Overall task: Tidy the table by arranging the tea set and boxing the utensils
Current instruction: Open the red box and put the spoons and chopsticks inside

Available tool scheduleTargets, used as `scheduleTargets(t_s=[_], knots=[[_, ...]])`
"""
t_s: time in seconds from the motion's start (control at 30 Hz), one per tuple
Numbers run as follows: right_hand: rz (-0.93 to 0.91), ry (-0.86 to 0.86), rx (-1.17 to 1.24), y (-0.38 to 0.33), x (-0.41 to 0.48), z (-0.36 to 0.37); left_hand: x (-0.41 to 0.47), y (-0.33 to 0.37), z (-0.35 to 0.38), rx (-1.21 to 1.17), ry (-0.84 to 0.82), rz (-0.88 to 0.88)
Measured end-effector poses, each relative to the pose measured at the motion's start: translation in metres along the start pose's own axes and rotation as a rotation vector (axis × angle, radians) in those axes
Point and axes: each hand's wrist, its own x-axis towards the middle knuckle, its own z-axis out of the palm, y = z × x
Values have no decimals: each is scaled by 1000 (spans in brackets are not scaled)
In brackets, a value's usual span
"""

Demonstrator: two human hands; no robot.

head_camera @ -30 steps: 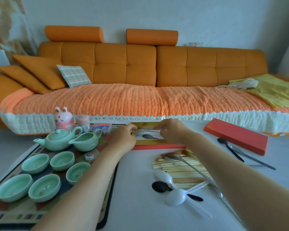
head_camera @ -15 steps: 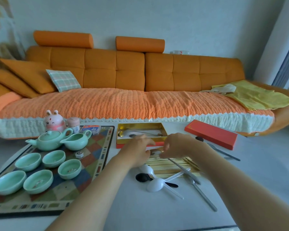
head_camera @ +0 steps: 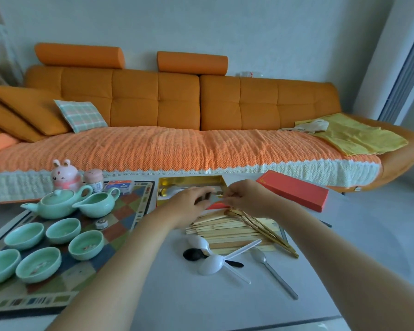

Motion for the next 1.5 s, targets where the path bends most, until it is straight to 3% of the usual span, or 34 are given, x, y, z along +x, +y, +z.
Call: scheduleTargets(t_s=[0.33,0.6,1.07,1.37,1.5], knots=[[-94,174,-2,-22,58,18,18,-38,-28,6,248,-55],[17,154,19,-24,120,45,27,-83,-30,154,457,-81],[74,-15,-23,-20,146,70,37,-89,-15,478,140,-116],[66,-89,-53,-10,126,63,41,-91,-15,433,81,-154],[11,-10,-40,-8,114,50,36,-83,-17,401,172,-92]])
